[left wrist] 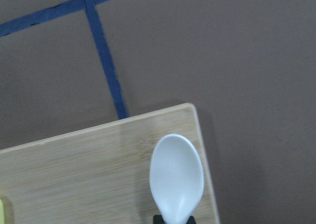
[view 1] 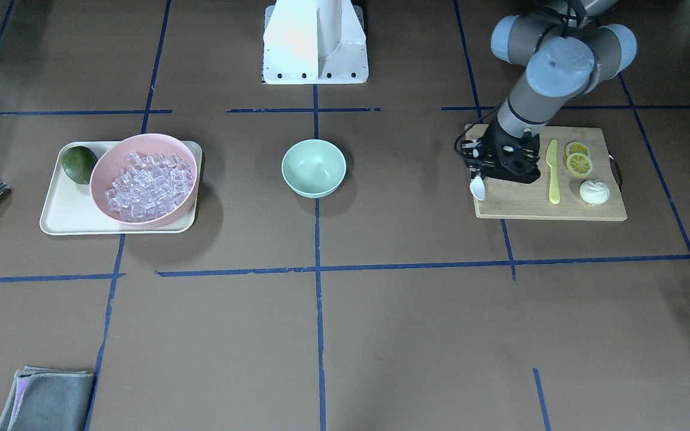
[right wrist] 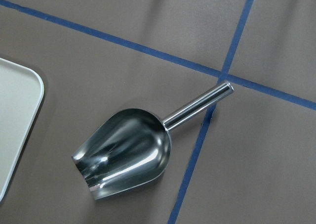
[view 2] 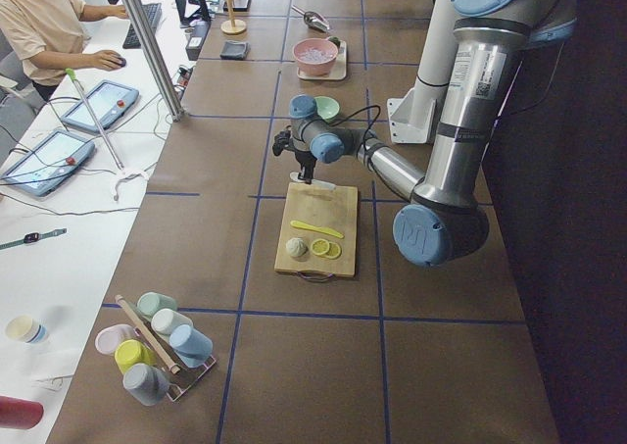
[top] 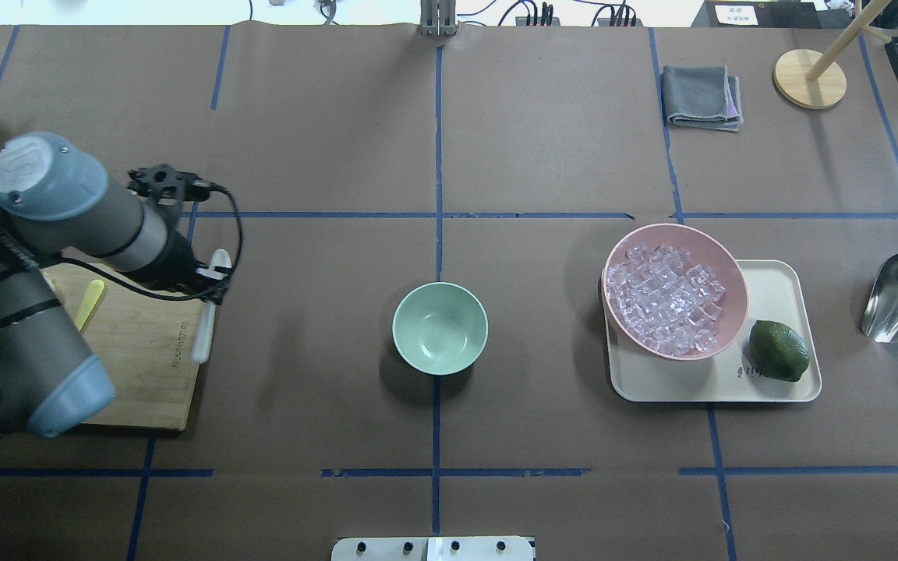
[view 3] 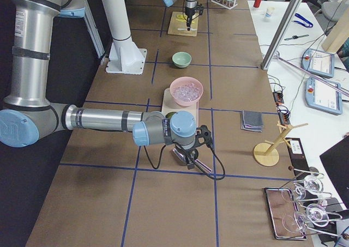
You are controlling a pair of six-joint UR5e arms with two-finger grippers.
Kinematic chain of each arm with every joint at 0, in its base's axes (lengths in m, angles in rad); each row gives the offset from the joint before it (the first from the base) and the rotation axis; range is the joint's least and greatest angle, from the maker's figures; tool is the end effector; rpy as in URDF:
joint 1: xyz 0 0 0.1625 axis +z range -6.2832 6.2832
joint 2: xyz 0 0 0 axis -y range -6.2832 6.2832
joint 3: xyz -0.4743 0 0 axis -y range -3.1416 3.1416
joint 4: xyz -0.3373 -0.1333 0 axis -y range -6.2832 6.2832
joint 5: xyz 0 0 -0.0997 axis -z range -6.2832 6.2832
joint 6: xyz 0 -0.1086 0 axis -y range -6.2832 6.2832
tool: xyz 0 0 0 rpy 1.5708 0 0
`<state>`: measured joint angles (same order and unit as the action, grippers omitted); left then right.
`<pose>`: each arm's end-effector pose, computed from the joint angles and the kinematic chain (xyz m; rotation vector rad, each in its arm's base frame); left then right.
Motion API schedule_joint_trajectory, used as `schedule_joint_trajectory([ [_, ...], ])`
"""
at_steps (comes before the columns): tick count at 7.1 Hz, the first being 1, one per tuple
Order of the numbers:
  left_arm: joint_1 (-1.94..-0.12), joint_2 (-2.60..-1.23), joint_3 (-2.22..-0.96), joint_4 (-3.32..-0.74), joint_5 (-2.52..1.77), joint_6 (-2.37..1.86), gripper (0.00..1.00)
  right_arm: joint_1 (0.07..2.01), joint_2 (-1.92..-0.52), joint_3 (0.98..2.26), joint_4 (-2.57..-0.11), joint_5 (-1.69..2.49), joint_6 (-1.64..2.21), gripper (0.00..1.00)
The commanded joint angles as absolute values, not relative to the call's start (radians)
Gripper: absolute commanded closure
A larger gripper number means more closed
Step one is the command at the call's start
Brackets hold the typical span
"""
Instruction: Put spoon and ice into bowl
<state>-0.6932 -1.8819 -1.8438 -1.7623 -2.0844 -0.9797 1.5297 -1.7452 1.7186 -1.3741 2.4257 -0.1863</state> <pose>0.3827 -0.4219 0.4258 0.0637 0.8978 0.1040 0.0363 -0.3670 0.6919 0.2218 -0.8419 -0.2856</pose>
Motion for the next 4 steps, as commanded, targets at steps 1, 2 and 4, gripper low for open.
schedule_joint_trajectory([
  [1, -0.547, -2.056, -1.835, -1.737, -2.071, -1.224, 1.0, 1.522, -1.744, 1.718, -1.355, 2.425, -0.189, 0.01],
  [2, -0.496, -2.148, -1.83, -1.686, -2.057, -1.274, 1.0, 1.516, -1.744, 1.717, -1.33, 2.425, -0.187, 0.01],
  [4, -0.421, -2.233, -1.809, -1.658, -1.942, -1.304, 1.0, 1.499, -1.746, 1.713, -1.328, 2.415, -0.192, 0.01],
])
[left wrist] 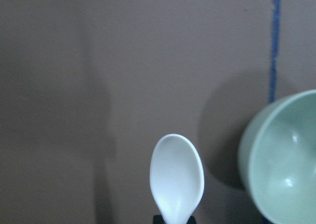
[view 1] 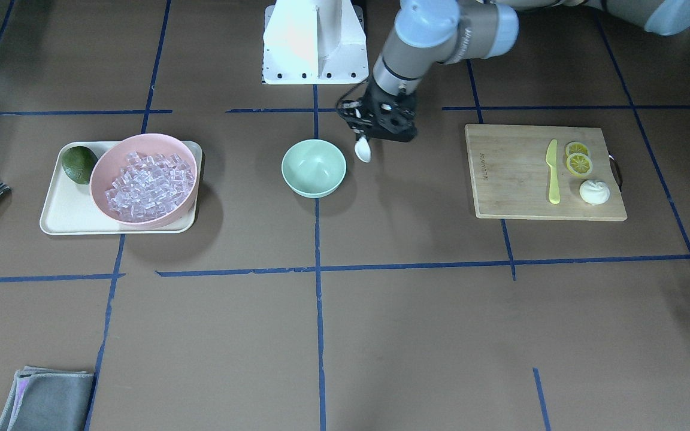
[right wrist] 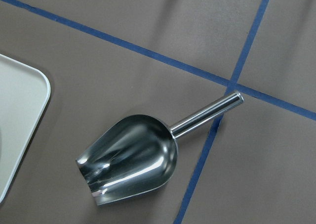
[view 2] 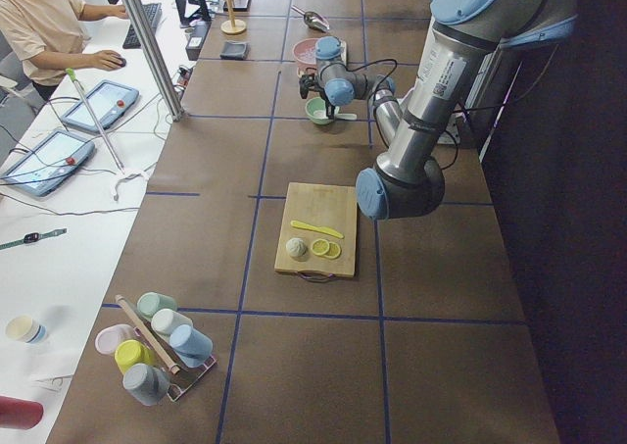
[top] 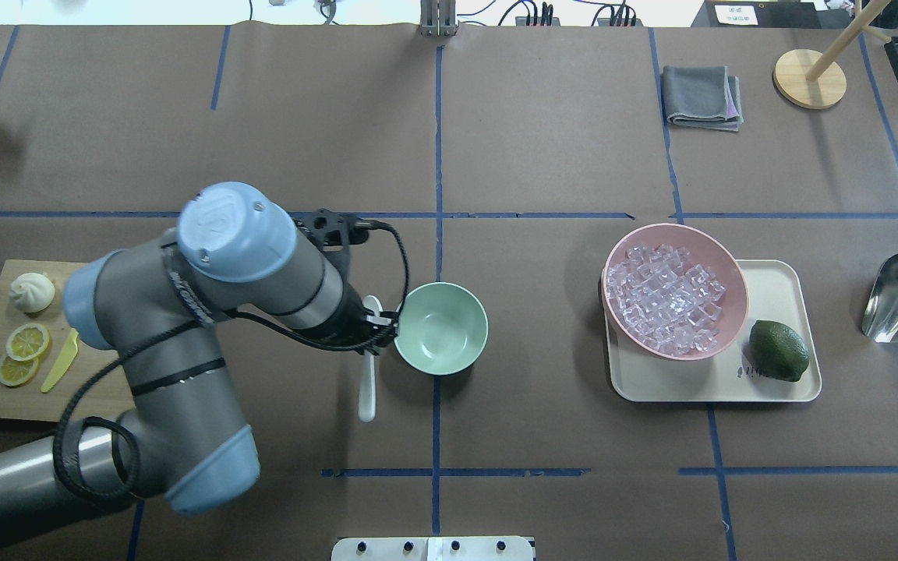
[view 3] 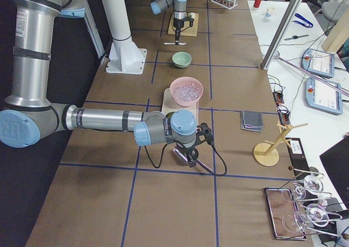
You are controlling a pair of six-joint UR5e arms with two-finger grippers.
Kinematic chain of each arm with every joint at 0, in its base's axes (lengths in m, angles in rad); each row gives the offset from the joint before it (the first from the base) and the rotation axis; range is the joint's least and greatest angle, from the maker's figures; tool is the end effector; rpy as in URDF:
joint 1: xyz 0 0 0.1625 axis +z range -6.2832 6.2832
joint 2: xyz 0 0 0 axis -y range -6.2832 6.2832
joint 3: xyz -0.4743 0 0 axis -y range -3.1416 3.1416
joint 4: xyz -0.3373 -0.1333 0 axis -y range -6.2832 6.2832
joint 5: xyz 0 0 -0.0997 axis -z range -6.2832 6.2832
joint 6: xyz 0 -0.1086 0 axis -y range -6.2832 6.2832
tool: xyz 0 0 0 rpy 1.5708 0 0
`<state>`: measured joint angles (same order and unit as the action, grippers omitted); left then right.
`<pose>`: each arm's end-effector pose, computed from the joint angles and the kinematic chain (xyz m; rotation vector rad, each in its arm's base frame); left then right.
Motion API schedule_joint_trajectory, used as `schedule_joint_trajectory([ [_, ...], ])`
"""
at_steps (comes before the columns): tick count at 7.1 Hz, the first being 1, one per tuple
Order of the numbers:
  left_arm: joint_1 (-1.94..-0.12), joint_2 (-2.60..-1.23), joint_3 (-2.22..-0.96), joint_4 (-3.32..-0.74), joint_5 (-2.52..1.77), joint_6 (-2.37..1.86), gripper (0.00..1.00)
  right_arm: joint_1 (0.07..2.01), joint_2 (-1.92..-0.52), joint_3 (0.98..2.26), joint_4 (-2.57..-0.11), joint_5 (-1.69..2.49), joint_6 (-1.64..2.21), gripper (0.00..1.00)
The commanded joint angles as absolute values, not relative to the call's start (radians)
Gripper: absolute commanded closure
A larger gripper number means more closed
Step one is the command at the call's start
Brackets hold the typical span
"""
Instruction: Put spoon and ice into bowl
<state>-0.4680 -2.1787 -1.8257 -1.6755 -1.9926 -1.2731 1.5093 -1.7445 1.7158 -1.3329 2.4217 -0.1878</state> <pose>0.5208 -0.3628 0.2697 -0.0042 1.0268 0.0489 0.0290 -0.3701 0.6887 0.2506 -0.8373 -0.3223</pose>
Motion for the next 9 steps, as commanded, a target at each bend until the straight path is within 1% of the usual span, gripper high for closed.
schedule_joint_trajectory([
  [1, -0.42, -2.285, -1.743, -1.658, -1.941, -1.304, 1.0, 1.499, -1.747, 1.713, -1.328, 2.416, -0.19, 0.01],
  [2, -0.42, -2.308, -1.702, -1.658, -1.939, -1.304, 1.0, 1.499, -1.747, 1.713, -1.327, 2.415, -0.192, 0.01],
  [4, -0.42, -2.322, -1.678, -1.663, -1.886, -1.296, 1.0, 1.499, -1.749, 1.707, -1.33, 2.415, -0.187, 0.01],
  [6, -0.42, -2.327, -1.666, -1.669, -1.852, -1.292, 0.94, 1.499, -1.749, 1.686, -1.331, 2.421, -0.184, 0.01],
  [7, -0.42, -2.327, -1.666, -1.67, -1.844, -1.29, 0.88, 1.499, -1.749, 1.674, -1.331, 2.424, -0.184, 0.01],
  [8, -0.42, -2.333, -1.649, -1.671, -1.844, -1.246, 0.63, 1.499, -1.749, 1.671, -1.331, 2.424, -0.184, 0.01],
  [9, -0.42, -2.332, -1.646, -1.671, -1.839, -1.226, 0.31, 1.499, -1.749, 1.667, -1.331, 2.422, -0.184, 0.01],
])
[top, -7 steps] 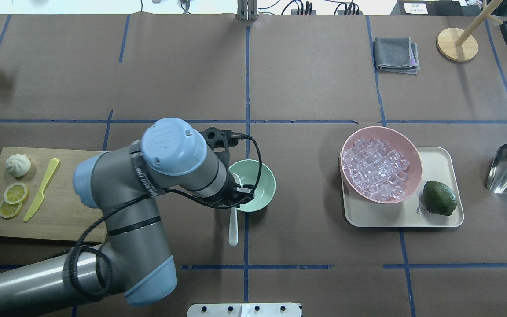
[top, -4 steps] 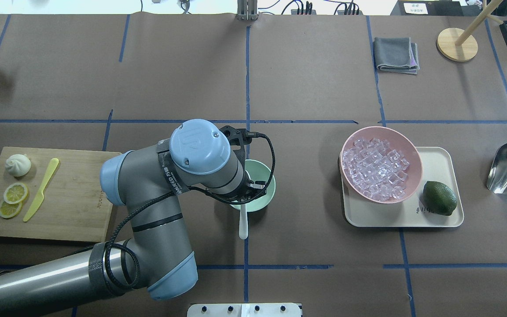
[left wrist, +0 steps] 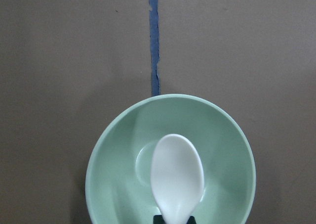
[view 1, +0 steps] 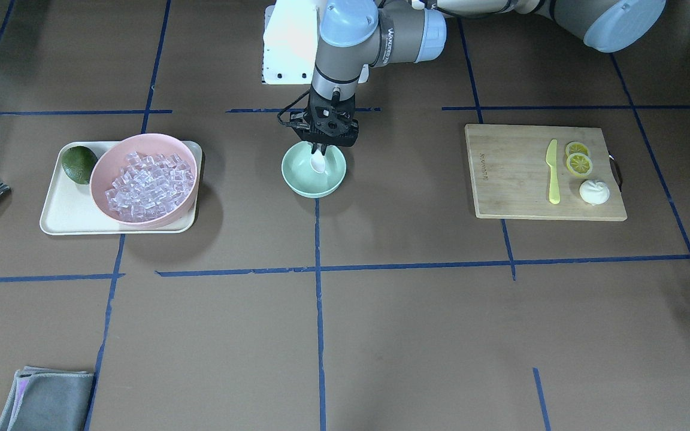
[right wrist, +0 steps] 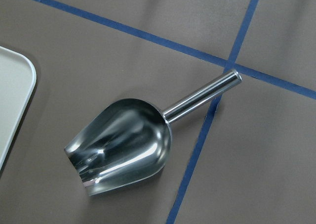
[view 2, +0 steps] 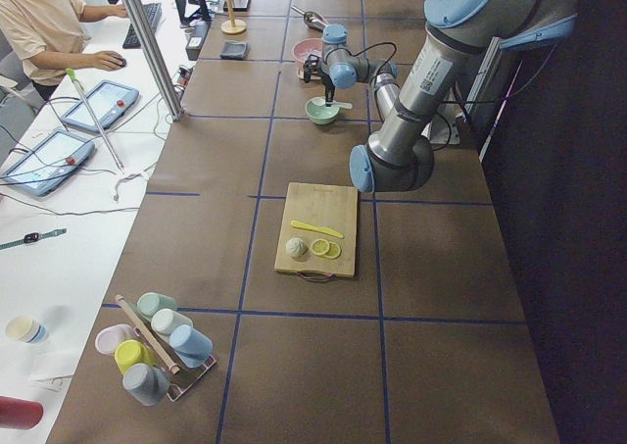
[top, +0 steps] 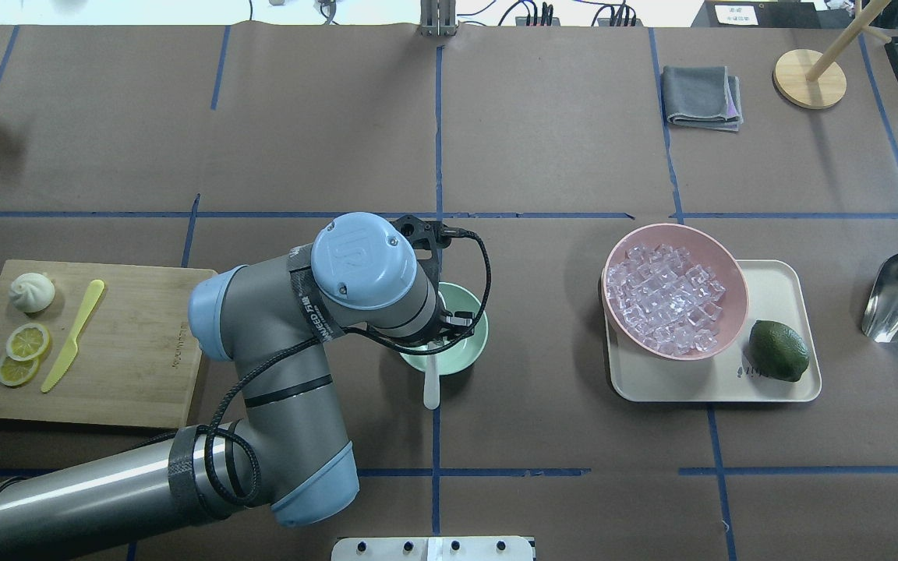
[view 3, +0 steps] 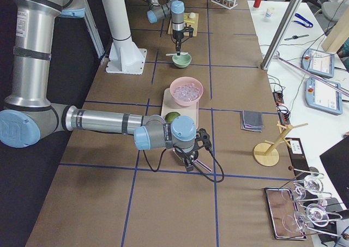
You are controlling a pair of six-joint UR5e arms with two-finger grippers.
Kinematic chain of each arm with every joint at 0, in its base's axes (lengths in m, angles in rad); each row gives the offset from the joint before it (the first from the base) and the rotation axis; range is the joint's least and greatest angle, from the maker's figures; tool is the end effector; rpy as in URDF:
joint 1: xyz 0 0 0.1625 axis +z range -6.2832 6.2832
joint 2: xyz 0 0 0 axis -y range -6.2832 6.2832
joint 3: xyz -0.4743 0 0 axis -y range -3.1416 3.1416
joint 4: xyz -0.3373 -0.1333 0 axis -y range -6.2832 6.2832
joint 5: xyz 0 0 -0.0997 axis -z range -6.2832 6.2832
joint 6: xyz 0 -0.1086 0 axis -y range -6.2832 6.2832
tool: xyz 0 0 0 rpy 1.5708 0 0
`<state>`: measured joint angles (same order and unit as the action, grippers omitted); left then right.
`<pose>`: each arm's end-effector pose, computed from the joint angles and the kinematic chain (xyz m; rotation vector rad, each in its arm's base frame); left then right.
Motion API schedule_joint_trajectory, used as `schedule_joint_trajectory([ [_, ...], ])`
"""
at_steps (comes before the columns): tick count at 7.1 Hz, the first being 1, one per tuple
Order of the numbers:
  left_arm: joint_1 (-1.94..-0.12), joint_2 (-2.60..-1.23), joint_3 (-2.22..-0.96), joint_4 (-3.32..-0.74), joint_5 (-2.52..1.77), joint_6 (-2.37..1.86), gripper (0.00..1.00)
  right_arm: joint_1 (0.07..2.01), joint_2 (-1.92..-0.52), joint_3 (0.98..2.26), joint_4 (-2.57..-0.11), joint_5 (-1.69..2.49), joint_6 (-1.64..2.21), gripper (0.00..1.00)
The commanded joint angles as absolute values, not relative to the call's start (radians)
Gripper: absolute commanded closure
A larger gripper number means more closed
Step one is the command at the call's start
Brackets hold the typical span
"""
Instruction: Put spoon and ice into bowl
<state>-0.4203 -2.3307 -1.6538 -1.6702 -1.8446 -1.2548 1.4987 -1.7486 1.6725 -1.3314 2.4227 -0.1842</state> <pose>0.5915 -0.3782 0.2353 0.1006 0.9639 0.0330 0.0253 -0.3652 0.7093 0.2015 -0.8435 -0.3096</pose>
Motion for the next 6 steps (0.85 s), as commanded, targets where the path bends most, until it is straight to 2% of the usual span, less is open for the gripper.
schedule_joint_trajectory([
  [1, -0.422, -2.332, -1.647, -1.671, -1.839, -1.226, 0.22, 1.499, -1.749, 1.667, -1.331, 2.421, -0.186, 0.01],
  [4, -0.454, -2.323, -1.718, -1.664, -1.842, -1.23, 0.19, 1.487, -1.734, 1.698, -1.31, 2.425, -0.052, 0.01],
  [5, -0.484, -2.28, -1.779, -1.66, -1.85, -1.23, 0.19, 1.424, -1.733, 1.742, -1.26, 2.425, 0.109, 0.01],
  [6, -0.494, -2.155, -1.889, -1.66, -1.85, -1.22, 0.19, 1.314, -1.683, 1.803, -1.223, 2.416, 0.432, 0.01],
])
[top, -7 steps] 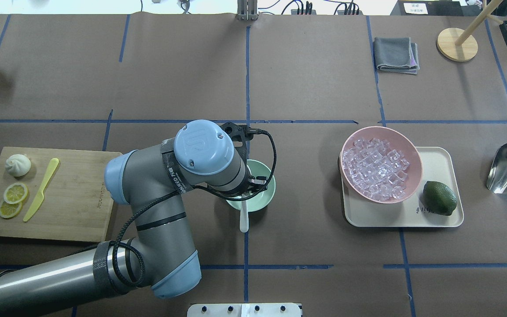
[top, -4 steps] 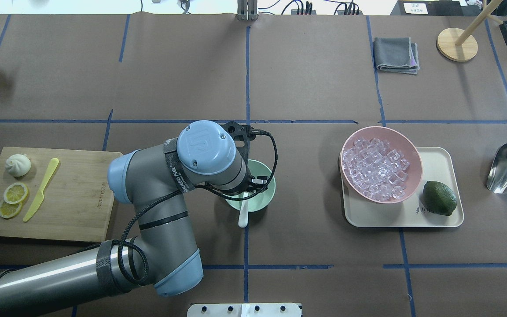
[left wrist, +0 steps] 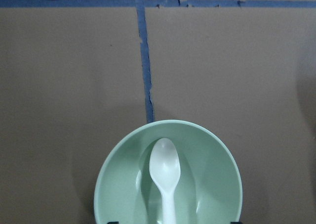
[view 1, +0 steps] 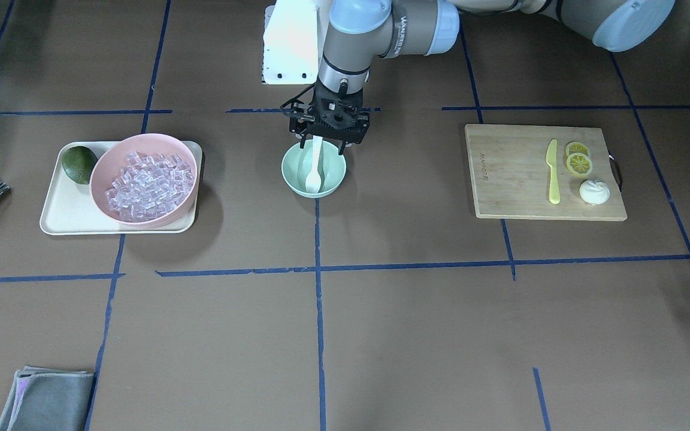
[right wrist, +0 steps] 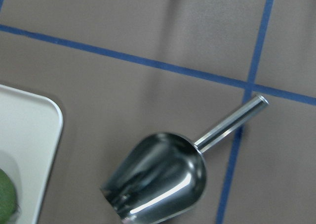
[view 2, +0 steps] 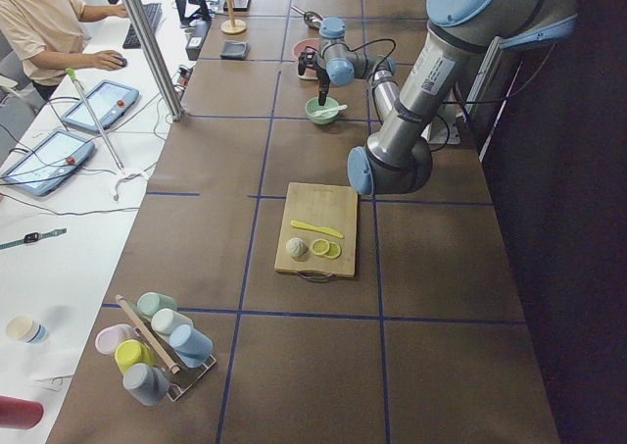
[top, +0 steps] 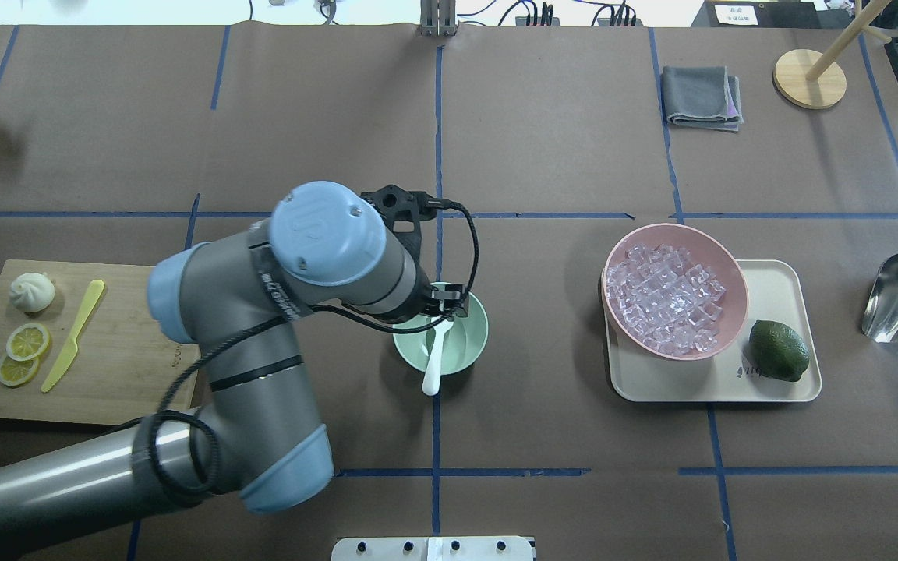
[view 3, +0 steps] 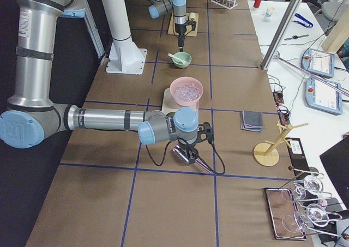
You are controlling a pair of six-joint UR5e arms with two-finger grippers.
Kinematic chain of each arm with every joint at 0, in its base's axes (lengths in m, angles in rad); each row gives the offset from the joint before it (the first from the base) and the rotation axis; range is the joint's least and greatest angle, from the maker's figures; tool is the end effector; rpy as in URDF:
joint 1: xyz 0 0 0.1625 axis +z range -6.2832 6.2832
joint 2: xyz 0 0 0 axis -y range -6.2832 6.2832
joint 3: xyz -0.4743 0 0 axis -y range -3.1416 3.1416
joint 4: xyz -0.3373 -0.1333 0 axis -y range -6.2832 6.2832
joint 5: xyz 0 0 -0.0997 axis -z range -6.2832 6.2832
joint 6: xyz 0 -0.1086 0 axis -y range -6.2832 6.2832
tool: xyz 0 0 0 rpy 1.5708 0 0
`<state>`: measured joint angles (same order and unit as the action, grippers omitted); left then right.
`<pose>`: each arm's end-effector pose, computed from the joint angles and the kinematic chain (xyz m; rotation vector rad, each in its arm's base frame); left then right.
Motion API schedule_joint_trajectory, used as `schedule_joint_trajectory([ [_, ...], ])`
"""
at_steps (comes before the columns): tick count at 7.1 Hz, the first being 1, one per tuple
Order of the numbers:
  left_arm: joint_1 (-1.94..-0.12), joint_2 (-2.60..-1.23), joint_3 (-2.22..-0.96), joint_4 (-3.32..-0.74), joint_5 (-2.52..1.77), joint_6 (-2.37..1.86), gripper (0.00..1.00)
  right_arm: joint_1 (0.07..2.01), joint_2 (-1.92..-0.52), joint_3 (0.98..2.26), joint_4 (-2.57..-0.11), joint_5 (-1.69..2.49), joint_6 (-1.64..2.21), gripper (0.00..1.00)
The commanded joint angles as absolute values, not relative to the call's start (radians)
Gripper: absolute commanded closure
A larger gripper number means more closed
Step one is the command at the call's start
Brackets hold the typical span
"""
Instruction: Put spoon and ice into bowl
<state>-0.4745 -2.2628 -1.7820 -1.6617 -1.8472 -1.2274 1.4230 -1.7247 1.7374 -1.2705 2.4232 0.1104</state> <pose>0.5339 -0.3907 0.2362 0.1602 1.0059 0.0178 -0.0052 -0.3849 0.6642 0.1826 -0.8765 -0.1682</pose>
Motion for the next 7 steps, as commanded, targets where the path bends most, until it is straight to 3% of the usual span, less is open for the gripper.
schedule_joint_trajectory([
  [1, -0.53, -2.093, -1.922, -1.658, -1.877, -1.218, 0.2, 1.225, -1.655, 1.86, -1.209, 2.41, 0.624, 0.01],
  [4, -0.581, -1.966, -1.946, -1.658, -1.954, -1.218, 0.18, 0.899, -1.531, 2.017, -1.221, 2.192, 1.305, 0.02],
  [5, -0.597, -1.906, -1.972, -1.66, -1.954, -1.219, 0.09, 0.818, -1.496, 2.026, -1.259, 2.096, 1.416, 0.03],
  [7, -0.612, -1.873, -1.985, -1.66, -1.948, -1.223, 0.03, 0.731, -1.307, 2.026, -1.633, 1.978, 1.457, 0.03],
])
